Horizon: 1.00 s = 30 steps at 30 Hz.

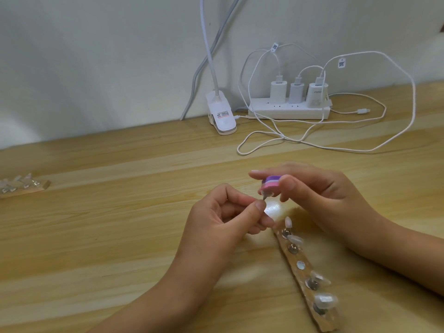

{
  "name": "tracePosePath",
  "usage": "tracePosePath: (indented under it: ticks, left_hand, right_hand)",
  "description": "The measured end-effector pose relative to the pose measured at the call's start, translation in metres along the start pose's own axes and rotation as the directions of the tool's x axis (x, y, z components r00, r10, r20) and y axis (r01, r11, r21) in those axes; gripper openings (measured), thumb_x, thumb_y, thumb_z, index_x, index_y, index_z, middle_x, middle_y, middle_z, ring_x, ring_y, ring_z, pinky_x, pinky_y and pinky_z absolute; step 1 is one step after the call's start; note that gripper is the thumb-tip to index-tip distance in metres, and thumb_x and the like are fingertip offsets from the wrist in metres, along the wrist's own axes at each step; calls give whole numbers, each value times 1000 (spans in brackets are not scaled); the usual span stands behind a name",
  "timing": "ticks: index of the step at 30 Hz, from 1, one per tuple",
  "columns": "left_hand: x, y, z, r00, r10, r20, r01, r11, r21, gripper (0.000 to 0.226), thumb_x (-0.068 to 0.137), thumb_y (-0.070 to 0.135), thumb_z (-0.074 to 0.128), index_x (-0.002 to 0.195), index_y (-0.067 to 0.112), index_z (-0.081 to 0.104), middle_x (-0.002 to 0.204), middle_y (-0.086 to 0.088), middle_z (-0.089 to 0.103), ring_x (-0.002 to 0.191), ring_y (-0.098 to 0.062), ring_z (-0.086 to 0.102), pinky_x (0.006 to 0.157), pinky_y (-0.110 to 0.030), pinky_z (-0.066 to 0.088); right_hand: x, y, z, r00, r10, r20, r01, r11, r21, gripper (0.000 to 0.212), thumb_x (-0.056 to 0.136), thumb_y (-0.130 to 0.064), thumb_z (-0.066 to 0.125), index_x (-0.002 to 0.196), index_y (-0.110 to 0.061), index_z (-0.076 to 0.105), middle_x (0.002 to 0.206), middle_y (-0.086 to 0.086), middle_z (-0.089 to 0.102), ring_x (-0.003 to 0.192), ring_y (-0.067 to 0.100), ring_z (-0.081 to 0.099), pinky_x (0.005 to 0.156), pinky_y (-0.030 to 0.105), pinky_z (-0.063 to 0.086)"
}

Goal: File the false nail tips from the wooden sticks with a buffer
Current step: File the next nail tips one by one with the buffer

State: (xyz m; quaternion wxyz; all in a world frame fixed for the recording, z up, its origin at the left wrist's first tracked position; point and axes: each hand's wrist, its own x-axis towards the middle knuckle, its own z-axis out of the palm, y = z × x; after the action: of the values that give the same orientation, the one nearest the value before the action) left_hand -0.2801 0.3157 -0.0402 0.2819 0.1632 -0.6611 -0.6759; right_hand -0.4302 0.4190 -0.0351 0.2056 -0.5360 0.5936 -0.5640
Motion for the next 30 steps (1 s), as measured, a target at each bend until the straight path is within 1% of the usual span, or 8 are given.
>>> tracePosePath:
  ticks: [3, 6, 8, 10, 12, 16, 20, 30]
  left_hand:
    - [0, -1, 0, 1000, 9, 1, -9, 1000, -1, 22, 74, 26, 72, 79, 8, 62, 71, -9, 74, 66, -10, 69, 62, -16, 51]
    - [0, 0, 0, 1000, 20, -3, -20, 1000, -5, 22, 74, 26, 72, 80, 7, 61, 71, -9, 74, 66, -11, 69, 62, -16, 51]
    - [-1, 0, -1, 1000, 23, -5, -23, 1000, -6, 21, 75, 24, 72, 80, 7, 61, 71, -9, 74, 66, -11, 69, 62, -16, 51]
    - [-1, 1, -1, 999, 36, -8, -36, 999, -10, 19, 77, 24, 73, 80, 9, 62, 72, -9, 74, 68, -12, 70, 63, -16, 51]
    - [-2, 3, -1, 998, 58, -3, -58, 998, -13, 15, 80, 23, 74, 81, 14, 63, 73, -9, 74, 70, -12, 70, 65, -16, 51]
    - [-2, 4, -2, 998, 63, 16, -63, 998, -23, 4, 83, 23, 69, 85, 26, 69, 77, -7, 74, 76, -12, 71, 68, -16, 52]
    - [0, 2, -2, 999, 24, 37, -22, 999, -38, 7, 85, 24, 70, 91, 20, 72, 85, -9, 76, 83, -14, 73, 73, -18, 53]
    - [4, -1, -4, 999, -20, 42, 23, 997, -67, 11, 83, 25, 69, 94, 26, 73, 88, -7, 76, 87, -15, 72, 74, -17, 53]
  right_hand:
    - [1, -1, -1, 999, 49, 22, -50, 998, 40, 33, 89, -48, 61, 97, -20, 77, 107, -12, 74, 92, 0, 65, 76, 10, 45]
    - [0, -1, 0, 1000, -21, -20, 20, 999, -34, 29, 90, -50, 59, 106, -31, 75, 109, -4, 73, 97, 8, 65, 80, 15, 47]
    - [1, -1, 1, 1000, 22, -13, -23, 998, -55, 23, 91, -51, 60, 104, -39, 75, 109, -6, 72, 102, 10, 64, 84, 20, 48]
    - [3, 1, 1, 994, 109, 7, -108, 994, -31, 22, 87, -51, 61, 92, -37, 78, 109, -15, 72, 106, 2, 64, 85, 16, 46]
    - [4, 0, 0, 990, 138, -1, -138, 990, -10, 23, 84, -47, 59, 97, -38, 75, 107, -19, 73, 102, -5, 64, 82, 9, 45]
    - [2, -4, -5, 990, 119, -75, -111, 988, 103, 34, 84, -41, 65, 117, -36, 69, 105, -10, 75, 84, -7, 63, 77, 8, 46]
    - [4, -5, -6, 986, 130, -102, -107, 973, 205, 41, 78, -30, 67, 119, -29, 68, 111, -3, 74, 90, -2, 64, 80, 13, 49]
    - [6, -6, -6, 983, 137, -123, -96, 952, 292, 37, 70, -39, 75, 104, -25, 74, 107, 1, 74, 87, 2, 64, 77, 18, 51]
